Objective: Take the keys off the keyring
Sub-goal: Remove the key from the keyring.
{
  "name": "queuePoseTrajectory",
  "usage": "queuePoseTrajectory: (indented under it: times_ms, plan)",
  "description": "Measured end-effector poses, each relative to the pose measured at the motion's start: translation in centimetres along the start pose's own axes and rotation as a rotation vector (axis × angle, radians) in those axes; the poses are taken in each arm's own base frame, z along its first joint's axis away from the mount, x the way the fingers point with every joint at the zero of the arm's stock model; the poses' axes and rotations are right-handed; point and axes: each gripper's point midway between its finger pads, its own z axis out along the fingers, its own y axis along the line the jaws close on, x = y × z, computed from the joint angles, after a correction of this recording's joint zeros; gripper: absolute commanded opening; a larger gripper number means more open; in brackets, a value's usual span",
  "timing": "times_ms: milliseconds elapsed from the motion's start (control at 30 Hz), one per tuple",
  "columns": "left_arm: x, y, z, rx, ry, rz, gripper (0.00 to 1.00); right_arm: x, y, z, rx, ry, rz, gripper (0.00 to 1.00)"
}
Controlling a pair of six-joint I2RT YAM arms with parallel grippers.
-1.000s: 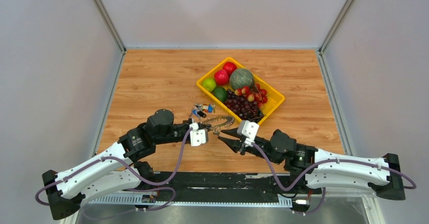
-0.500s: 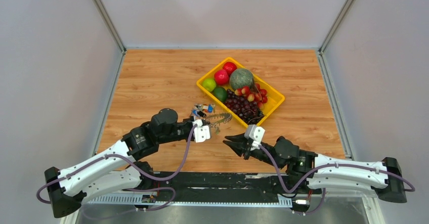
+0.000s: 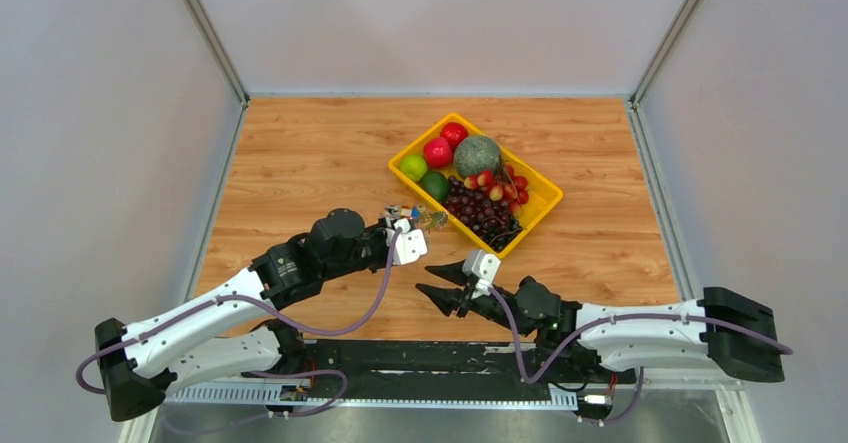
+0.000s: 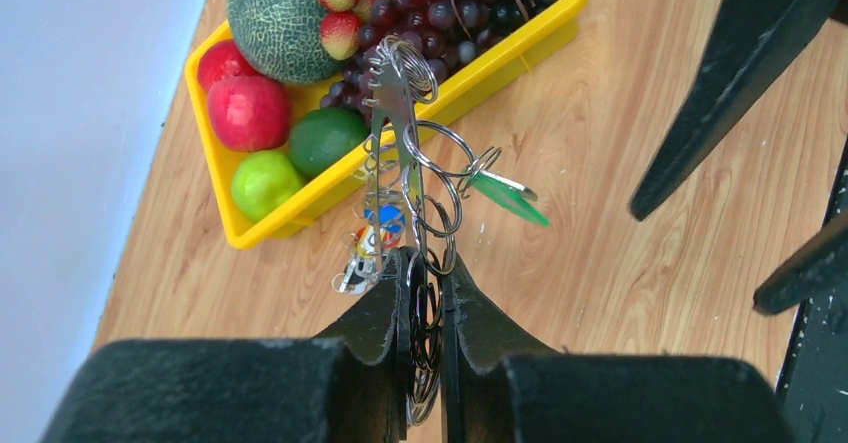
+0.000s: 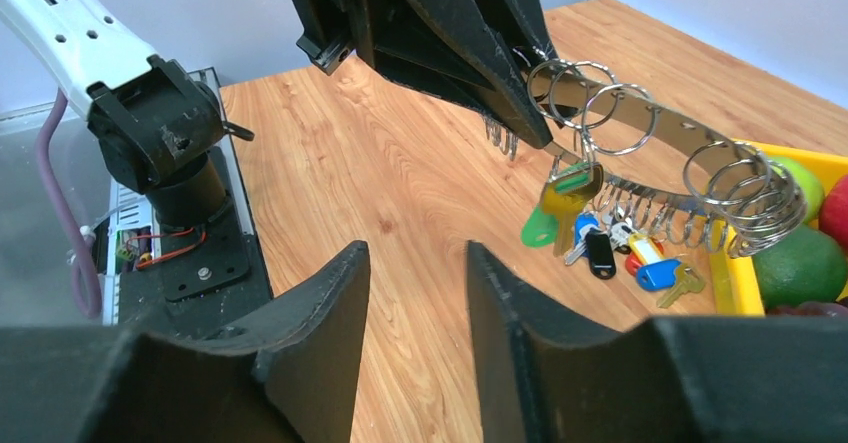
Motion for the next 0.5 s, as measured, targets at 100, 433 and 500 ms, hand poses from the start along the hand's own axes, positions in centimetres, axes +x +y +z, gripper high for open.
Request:
queuePoseTrajectory:
  times_ms: [100, 433, 500]
  plan:
    - [0.0, 0.1, -0.1, -0.009, 0.001, -0.010, 0.00, 0.3, 0.1, 0.9, 0.017, -0.019, 0.006, 0.53]
    - [-0.7, 0.5, -0.9, -0.030, -0.032, -0.018, 0.00, 2.3, 2.5, 3.4, 0.027, -0.038, -0.111, 0.74]
    - [-0.9, 0.6, -1.1, -0.034, -0.039, -0.018, 0.00, 2.8, 2.6, 3.7, 0.045, -0.035, -0.145, 0.77]
